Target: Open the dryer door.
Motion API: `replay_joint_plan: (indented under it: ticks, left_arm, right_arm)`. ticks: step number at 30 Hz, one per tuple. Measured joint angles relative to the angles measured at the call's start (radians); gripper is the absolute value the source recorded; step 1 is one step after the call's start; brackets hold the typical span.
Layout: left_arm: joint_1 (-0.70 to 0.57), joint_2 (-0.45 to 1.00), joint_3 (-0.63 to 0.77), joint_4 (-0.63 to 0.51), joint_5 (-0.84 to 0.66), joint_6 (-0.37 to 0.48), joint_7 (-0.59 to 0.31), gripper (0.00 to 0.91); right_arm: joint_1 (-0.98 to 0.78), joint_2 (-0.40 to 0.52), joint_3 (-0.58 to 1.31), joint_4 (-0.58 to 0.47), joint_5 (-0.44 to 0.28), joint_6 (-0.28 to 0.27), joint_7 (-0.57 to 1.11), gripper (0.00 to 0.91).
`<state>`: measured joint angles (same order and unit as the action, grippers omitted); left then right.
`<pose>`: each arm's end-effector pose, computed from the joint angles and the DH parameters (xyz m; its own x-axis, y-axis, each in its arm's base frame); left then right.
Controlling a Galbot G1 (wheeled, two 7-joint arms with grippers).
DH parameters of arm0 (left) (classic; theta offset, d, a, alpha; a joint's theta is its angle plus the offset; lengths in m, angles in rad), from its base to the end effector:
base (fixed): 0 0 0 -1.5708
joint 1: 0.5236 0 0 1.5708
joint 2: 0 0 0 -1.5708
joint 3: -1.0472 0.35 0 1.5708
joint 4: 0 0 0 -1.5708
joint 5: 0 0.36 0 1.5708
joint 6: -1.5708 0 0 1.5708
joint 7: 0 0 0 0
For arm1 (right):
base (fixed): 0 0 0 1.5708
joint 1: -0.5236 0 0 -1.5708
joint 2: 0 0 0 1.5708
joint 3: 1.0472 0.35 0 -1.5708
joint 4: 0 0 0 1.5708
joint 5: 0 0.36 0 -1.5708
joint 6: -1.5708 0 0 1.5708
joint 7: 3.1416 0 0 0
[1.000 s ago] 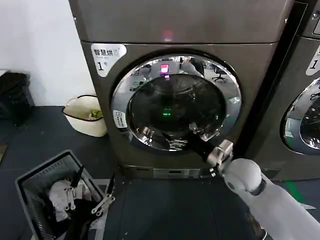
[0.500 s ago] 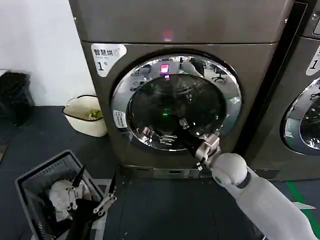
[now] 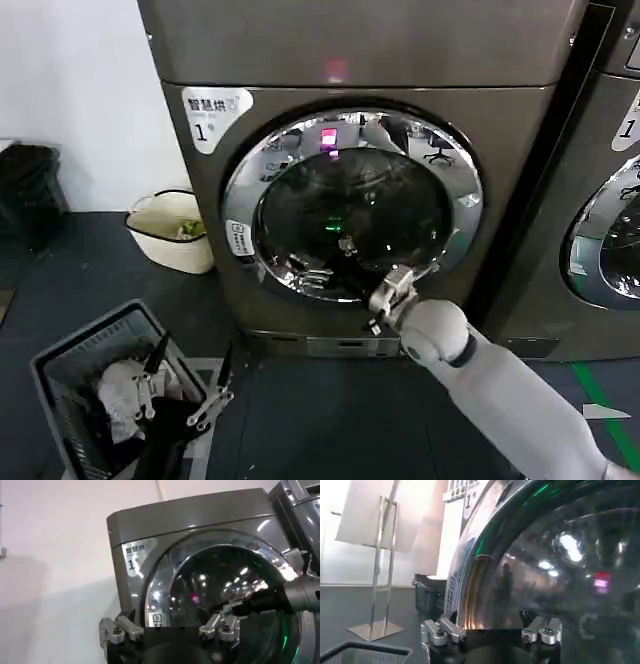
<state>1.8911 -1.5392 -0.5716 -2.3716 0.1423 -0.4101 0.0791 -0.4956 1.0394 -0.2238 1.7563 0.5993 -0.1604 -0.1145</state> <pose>0.0983 0.0149 -0.2476 -0.9307 0.1461 -0.3352 0.0716 0.9717 0.2249 0.4130 0.0636 -0.1760 -0.6632 -0.7468 -0.0499 -0.7320 0.6611 -0.1647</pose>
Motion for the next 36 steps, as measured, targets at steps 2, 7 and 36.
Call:
replay_joint_plan:
  ticks: [2, 7, 36]
  left_arm:
    - [0.000, -0.001, -0.001, 0.000, 0.000, 0.000, 0.000, 0.907]
    - [0.002, -0.001, -0.003, -0.003, 0.000, -0.001, 0.000, 0.907]
    - [0.006, -0.011, -0.001, -0.022, 0.007, -0.006, 0.001, 0.907]
  right_arm:
    - [0.009, 0.013, -0.008, -0.012, -0.001, -0.002, 0.001, 0.907]
    - [0.032, 0.037, -0.026, -0.038, -0.003, -0.004, 0.000, 0.907]
    - [0.105, 0.159, -0.099, -0.121, -0.030, -0.025, 0.008, 0.907]
